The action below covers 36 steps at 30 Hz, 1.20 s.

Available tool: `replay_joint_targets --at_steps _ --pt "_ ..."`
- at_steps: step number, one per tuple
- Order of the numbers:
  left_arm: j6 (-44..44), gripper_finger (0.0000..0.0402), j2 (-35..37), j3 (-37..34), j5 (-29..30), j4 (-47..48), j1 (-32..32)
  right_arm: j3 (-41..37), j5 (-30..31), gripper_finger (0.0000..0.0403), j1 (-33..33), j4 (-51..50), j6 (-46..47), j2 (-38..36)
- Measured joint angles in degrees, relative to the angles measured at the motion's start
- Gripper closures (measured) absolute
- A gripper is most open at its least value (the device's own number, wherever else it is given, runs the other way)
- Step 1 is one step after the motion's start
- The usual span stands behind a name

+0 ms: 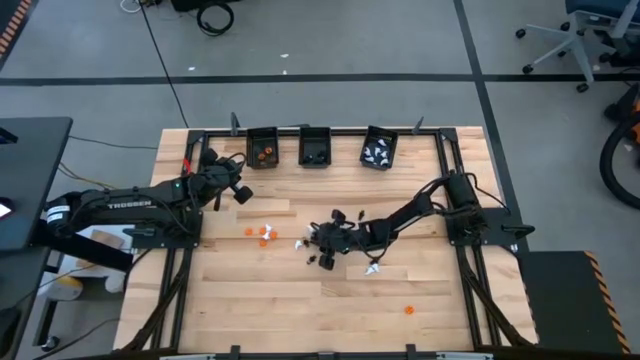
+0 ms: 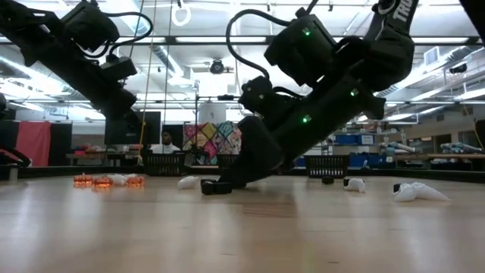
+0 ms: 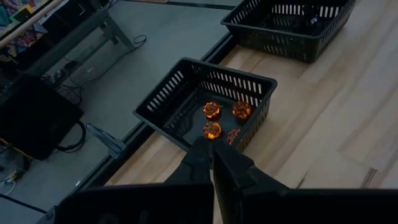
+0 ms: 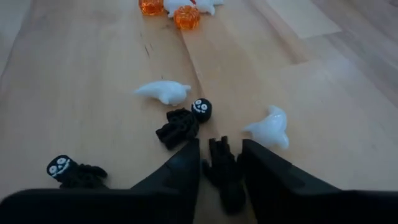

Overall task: Sort Halloween decoration
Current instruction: Put the black skeleton toy into the black middle basket

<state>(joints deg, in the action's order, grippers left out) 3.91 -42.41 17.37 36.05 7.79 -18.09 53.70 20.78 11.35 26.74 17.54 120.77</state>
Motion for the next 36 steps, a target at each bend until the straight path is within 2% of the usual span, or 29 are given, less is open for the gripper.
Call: replay_joint_targets --at_steps 7,13,17,22,29,36 --pt "0.2 0.0402 0.0 0.0 0.0 0.3 0.0 -0.2 -0.7 0.0354 0.1 -2.8 -2.0 -2.2" --pt "0.3 0.0402 0.0 0.0 0.0 0.3 0.0 -0.9 -1.7 0.0351 -2.4 -8.8 -7.2 -8.0" --pt "0.3 0.0402 0.0 0.0 -0.2 -0.2 0.0 -0.5 -3.7 0.0339 -7.2 -9.9 -9.3 -13.9" --pt "0.3 0.0402 0.0 0.0 -0.3 -0.6 0.0 0.0 -5.9 0.034 -14.9 -9.6 -12.5 -15.6" --pt "0.3 0.0402 0.0 0.0 -0.3 -0.7 0.0 8.3 -5.8 0.034 -24.6 -12.1 -14.3 -12.7" --pt "0.3 0.0402 -0.7 0.0 -0.3 -0.5 0.1 22.2 -4.2 0.034 -30.5 -23.9 -14.1 -5.5"
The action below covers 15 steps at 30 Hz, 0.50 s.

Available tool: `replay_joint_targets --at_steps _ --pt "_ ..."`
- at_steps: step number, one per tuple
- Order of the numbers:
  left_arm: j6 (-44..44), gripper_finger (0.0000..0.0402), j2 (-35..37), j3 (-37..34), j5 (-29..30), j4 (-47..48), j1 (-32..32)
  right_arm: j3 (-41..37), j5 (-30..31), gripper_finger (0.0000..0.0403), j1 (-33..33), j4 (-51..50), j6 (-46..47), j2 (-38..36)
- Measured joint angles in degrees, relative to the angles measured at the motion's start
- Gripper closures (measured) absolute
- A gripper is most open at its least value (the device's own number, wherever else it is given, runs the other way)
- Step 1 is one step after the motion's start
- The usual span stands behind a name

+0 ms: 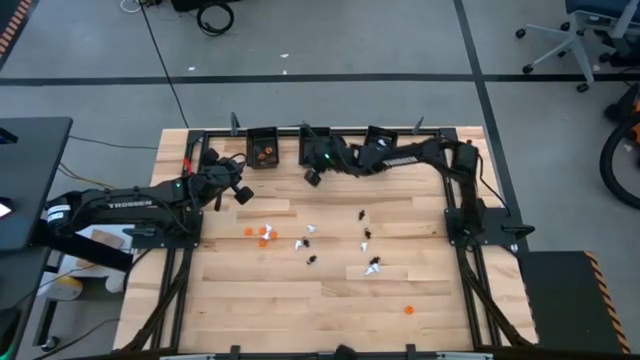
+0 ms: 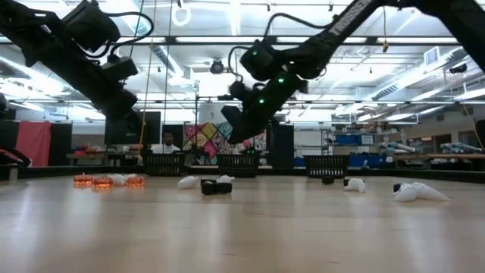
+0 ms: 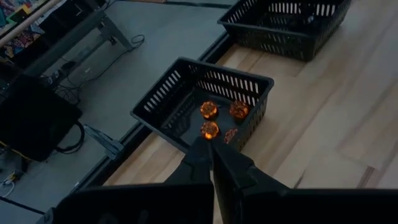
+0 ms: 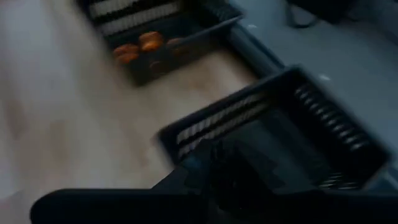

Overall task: Sort Halloween decoration
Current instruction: Put the black skeleton toy into the black middle basket

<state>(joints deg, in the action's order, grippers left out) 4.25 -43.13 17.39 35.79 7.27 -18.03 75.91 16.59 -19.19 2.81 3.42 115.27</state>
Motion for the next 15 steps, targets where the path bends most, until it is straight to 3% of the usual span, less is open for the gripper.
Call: replay_joint_targets --at_steps 5,15 --pt "0.0 0.0402 -0.2 0.0 0.0 0.3 0.0 6.0 -2.3 0.033 -2.4 -2.5 1.0 2.9" --pt "-0.6 0.0402 -0.3 0.0 -1.2 1.6 0.0 6.6 -5.9 0.0262 -3.3 -6.7 1.1 1.6"
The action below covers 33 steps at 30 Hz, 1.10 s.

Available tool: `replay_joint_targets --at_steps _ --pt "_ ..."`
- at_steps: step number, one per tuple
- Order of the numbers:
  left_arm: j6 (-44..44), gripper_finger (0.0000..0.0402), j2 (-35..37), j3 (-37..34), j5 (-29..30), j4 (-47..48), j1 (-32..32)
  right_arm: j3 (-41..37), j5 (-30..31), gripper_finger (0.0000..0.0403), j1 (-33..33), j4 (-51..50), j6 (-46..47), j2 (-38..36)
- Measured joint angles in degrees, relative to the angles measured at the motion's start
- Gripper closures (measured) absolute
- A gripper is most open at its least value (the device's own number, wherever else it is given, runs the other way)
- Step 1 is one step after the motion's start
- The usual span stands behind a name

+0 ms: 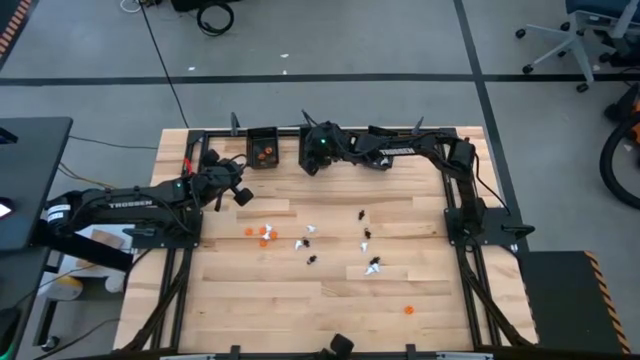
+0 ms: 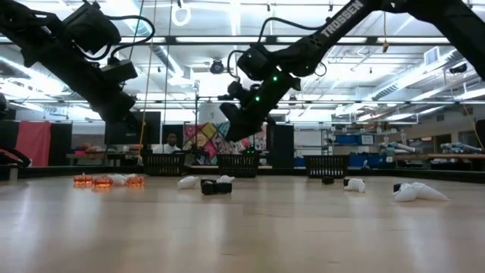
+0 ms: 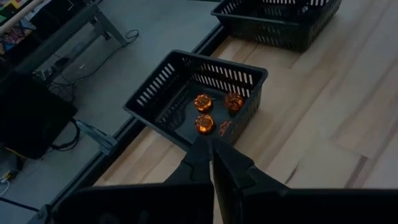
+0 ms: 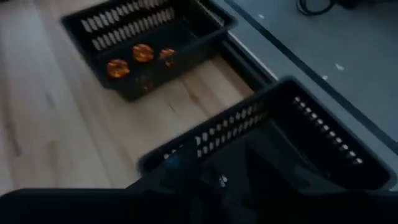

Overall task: Sort Halloween decoration
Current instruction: Put the black skeleton toy into the black middle basket

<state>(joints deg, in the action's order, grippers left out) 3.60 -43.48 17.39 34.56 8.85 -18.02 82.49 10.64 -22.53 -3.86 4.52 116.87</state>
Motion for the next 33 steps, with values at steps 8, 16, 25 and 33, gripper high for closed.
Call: replay_joint_targets --at_steps 8,16,25,33 --pt "-0.1 0.0402 0.0 0.0 -0.2 -0.4 0.0 0.0 -1.5 0.0258 1.4 -1.6 -0.4 -0.8" --pt "0.0 0.0402 0.0 0.0 -0.2 -0.2 0.0 0.0 -7.9 0.0258 11.2 -3.7 -3.6 -1.2" --pt "-0.5 0.0402 0.0 0.0 -0.5 0.9 0.0 0.0 -5.3 0.0258 22.3 -7.3 -0.6 -1.3" --pt "-0.8 0.0402 0.0 0.0 -1.4 0.9 0.0 0.0 -6.1 0.0258 28.8 -15.1 -3.0 -1.3"
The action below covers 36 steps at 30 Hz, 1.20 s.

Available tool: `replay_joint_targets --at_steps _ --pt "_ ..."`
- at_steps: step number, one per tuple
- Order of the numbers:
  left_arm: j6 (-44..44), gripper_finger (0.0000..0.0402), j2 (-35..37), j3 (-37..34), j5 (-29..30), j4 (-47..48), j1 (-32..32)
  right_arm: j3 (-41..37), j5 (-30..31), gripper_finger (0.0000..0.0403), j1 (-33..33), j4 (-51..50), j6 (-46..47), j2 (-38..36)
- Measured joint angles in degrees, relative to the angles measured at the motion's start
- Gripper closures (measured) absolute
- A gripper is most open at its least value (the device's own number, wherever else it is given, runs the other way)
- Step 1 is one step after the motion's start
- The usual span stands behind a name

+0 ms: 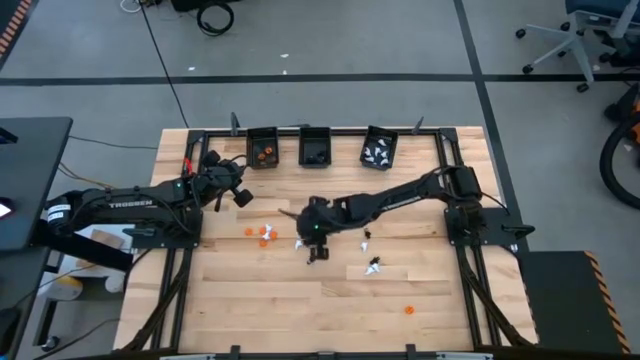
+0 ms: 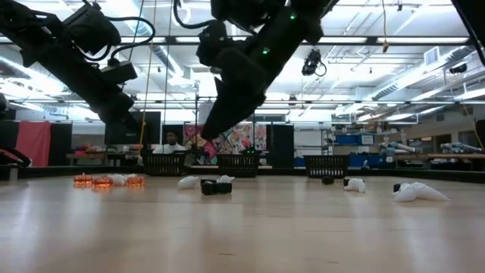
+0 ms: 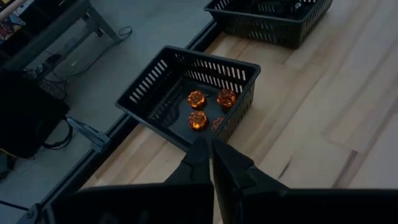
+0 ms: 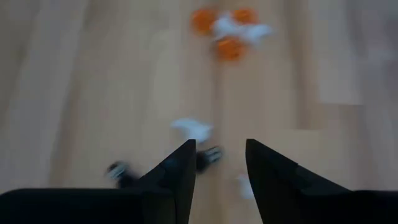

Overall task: Sort Halloween decoration
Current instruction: Put the black skeleton toy into the black middle basket

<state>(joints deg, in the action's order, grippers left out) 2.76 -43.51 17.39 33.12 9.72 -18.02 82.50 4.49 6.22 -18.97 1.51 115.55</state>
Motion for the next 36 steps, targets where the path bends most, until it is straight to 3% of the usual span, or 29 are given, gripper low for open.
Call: replay_joint_targets --at_steps 11,22,30,36 --pt "0.0 0.0402 0.0 0.0 0.0 0.0 0.0 -2.2 -3.3 0.0258 4.4 -1.0 -3.7 -0.1" --pt "-0.1 0.0402 0.0 0.0 0.0 -0.3 0.0 -10.4 -7.1 0.0237 4.9 15.0 -2.9 0.7" --pt "-0.2 0.0402 0.0 0.0 0.0 0.0 0.1 -21.1 -9.8 0.0235 5.2 39.5 -3.0 3.1" --pt "0.2 0.0402 0.0 0.0 0.0 -0.2 0.2 -27.1 -8.3 0.0236 5.4 56.3 -1.4 6.4"
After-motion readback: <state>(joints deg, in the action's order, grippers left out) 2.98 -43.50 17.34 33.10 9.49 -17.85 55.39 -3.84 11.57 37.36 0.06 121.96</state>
